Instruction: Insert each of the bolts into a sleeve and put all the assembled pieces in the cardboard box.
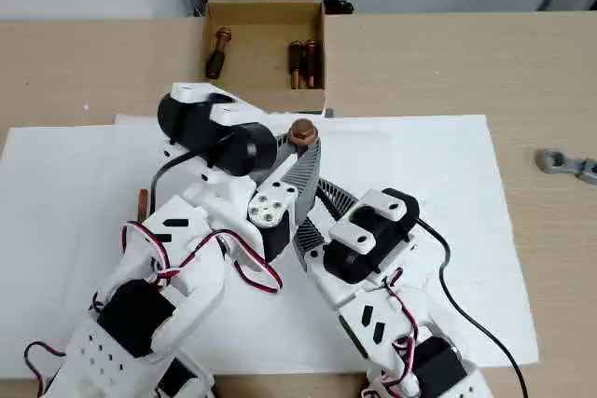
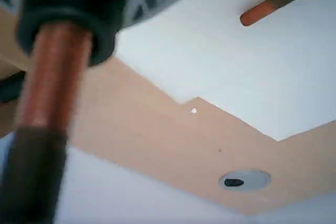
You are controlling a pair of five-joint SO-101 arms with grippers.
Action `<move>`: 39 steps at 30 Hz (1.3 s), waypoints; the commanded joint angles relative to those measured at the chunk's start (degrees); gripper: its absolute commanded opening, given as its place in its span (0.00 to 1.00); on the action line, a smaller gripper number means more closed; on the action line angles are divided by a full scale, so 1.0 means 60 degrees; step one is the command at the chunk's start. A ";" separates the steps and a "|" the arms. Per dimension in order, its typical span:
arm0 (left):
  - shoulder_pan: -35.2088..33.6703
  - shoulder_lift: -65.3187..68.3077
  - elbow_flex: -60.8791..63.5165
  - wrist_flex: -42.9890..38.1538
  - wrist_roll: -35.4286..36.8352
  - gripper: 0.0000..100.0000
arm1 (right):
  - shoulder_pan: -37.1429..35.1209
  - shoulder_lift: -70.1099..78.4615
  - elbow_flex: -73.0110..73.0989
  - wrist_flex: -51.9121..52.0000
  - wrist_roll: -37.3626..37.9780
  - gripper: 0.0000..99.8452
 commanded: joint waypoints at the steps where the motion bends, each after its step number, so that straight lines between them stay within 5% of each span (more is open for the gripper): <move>1: -0.0190 0.0015 -0.0476 0.0117 -0.0234 0.01 | -0.0051 -0.0125 -0.0044 -0.0168 0.0117 0.00; 17: -0.0278 0.0015 0.1355 0.0484 -0.0835 0.01 | 0.0095 -0.0110 -0.0117 -0.0168 0.0117 0.00; 24: -0.0322 0.0044 0.0549 0.2183 -0.0469 0.17 | 0.0535 -0.0095 -0.0454 0.0139 0.0161 0.00; 32: -0.0410 0.0044 -0.1106 0.3985 -0.0982 0.18 | 0.0667 0.0637 -0.1026 0.0022 0.0161 0.00; 39: -0.3048 0.0029 -0.2161 0.4352 -0.1055 0.15 | 0.1619 0.4491 -0.3385 -0.1194 0.0147 0.00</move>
